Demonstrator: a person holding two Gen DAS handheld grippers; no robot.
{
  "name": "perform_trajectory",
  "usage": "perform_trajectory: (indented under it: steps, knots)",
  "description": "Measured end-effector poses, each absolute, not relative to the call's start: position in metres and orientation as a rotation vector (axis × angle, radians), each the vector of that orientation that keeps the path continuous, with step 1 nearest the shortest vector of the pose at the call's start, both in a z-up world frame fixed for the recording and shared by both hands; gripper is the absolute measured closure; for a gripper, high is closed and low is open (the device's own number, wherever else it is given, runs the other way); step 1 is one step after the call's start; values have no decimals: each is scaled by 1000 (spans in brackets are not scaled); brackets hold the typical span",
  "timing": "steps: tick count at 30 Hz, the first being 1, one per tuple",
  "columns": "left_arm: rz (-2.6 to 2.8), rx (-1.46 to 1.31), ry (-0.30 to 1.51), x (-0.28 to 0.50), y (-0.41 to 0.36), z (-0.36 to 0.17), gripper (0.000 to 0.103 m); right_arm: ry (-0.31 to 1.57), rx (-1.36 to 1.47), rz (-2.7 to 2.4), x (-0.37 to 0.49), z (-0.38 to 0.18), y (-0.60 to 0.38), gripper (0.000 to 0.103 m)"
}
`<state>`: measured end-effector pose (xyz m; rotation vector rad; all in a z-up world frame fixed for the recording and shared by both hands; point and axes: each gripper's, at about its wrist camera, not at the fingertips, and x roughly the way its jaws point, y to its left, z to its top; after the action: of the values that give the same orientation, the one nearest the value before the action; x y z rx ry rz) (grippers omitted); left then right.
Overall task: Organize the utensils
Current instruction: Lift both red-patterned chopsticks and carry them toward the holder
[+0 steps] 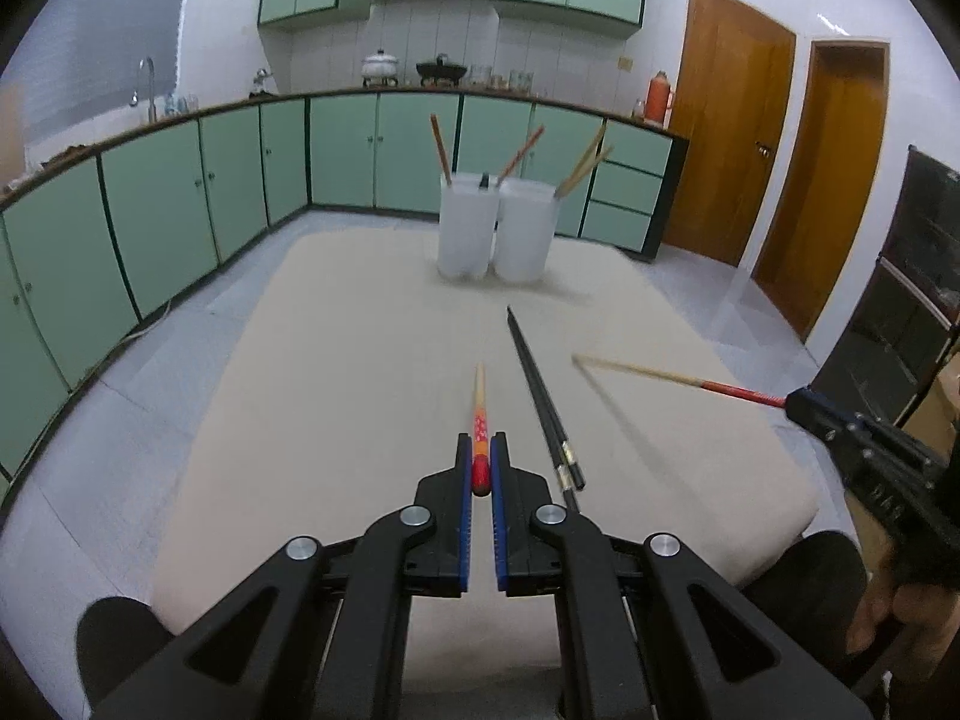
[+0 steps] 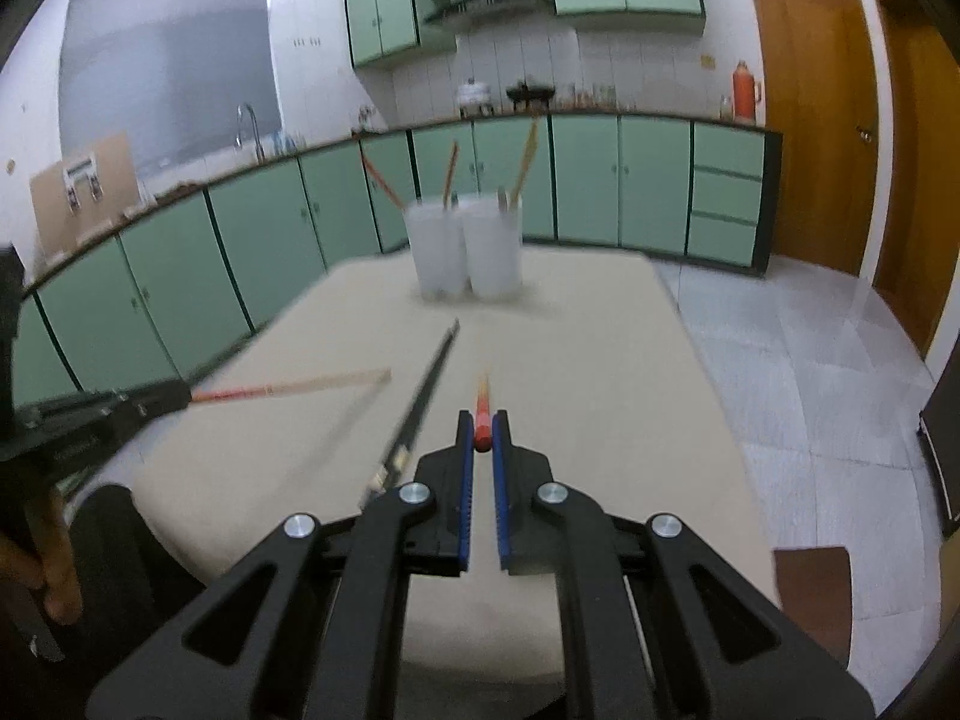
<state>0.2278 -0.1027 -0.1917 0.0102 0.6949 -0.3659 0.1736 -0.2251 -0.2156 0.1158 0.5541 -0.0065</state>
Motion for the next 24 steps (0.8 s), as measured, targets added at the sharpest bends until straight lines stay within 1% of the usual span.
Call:
perform_trajectory:
  steps: [5,11,18,24]
  knots:
    - [-377,10,652,228,-101,-158,97,502,87,33,174,-176,-221,98]
    - [-407,19,616,239,-104,-132,97,500,31,67,203,-157,-218,98]
    - [-447,39,616,261,-112,-120,97,531,-7,100,248,-138,-222,98]
    - [-500,38,660,294,-119,-114,97,604,-26,139,297,-124,-235,98]
